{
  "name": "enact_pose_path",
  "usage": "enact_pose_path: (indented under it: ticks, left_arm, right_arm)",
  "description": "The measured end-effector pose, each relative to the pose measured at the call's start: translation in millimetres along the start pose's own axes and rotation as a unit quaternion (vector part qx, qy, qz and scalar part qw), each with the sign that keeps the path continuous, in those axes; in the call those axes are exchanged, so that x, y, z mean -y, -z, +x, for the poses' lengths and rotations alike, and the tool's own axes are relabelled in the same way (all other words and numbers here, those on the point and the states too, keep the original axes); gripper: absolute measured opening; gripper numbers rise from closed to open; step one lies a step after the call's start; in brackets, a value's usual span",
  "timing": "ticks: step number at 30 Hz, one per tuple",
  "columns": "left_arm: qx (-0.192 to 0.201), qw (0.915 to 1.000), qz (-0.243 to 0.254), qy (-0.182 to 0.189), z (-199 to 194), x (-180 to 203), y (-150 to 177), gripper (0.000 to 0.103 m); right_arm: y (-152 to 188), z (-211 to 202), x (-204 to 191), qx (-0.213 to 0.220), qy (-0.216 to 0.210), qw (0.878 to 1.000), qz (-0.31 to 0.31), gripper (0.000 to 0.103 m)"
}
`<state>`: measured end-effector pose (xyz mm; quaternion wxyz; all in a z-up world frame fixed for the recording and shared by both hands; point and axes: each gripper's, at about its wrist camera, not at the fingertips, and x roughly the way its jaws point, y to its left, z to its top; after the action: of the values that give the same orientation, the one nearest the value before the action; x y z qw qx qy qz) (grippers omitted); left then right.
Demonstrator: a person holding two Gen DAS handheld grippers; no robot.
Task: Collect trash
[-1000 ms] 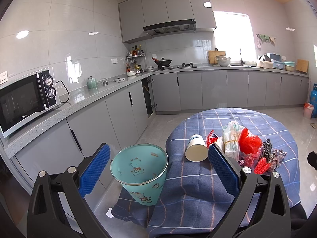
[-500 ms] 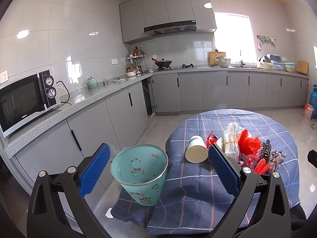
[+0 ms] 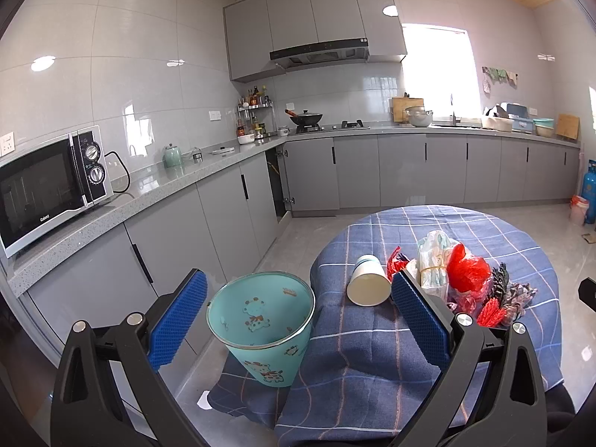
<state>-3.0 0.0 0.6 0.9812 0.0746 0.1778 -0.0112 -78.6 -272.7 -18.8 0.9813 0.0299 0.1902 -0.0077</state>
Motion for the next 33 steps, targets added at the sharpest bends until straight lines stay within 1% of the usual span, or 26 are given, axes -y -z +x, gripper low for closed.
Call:
enact_pose_path:
  ticks: [33]
  left_arm:
    - [0.000, 1.0000, 0.000, -0.002, 1.1, -2.4, -1.4, 0.098]
  right_arm:
    - [-0.6, 0.3, 2.6, 0.000, 0.001, 1.000, 0.000, 0.088]
